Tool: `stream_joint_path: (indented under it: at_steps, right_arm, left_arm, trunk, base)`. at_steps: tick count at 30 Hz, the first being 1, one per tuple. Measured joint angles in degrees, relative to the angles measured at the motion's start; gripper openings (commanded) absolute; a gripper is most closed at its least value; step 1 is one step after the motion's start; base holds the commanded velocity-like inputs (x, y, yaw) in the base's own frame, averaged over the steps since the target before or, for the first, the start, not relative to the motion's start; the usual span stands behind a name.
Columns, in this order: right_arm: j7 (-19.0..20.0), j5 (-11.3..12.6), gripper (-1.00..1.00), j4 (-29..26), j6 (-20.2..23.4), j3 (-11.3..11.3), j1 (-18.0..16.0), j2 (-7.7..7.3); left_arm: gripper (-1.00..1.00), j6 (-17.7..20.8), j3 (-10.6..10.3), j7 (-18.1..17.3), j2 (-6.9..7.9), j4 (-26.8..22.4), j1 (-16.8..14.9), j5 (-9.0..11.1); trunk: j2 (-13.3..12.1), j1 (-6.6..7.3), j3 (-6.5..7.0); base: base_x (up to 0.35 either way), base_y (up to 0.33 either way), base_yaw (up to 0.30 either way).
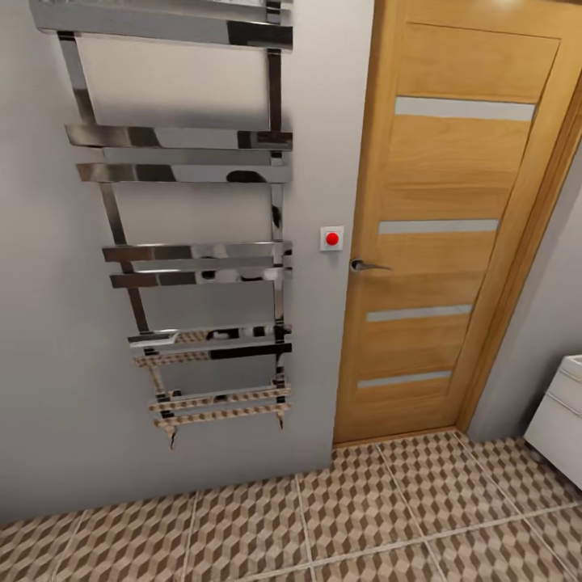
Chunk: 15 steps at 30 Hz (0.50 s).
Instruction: Take the four mousetraps from the cabinet in the bathroom and place them on the bathroom floor. Make sure all four end up on the same floor surface, and ensure that at least two of them are either under or directly next to the same bathroom sink.
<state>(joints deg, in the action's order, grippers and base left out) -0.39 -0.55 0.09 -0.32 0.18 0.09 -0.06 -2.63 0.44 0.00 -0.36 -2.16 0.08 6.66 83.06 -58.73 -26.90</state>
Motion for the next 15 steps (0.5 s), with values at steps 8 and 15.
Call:
stream_joint_path:
  at_steps: [8, 15]
  right_arm:
    - [-0.01, 0.00, 1.00, 0.00, 0.00, -0.02, 0.00, 0.00]
    - [-0.01, 0.00, 1.00, 0.00, 0.00, -0.02, 0.00, -0.01]
  left_arm:
    - [1.00, 0.00, 0.00, 0.00, -0.01, 0.00, 0.00, 0.02]
    - [1.00, 0.00, 0.00, 0.00, -0.05, 0.00, 0.00, 0.01]
  trunk:
    - [0.00, 0.00, 0.00]
    - [0.00, 0.00, 0.00]
  base:
    - [0.000, 0.000, 0.277]
    - [0.000, 0.000, 0.277]
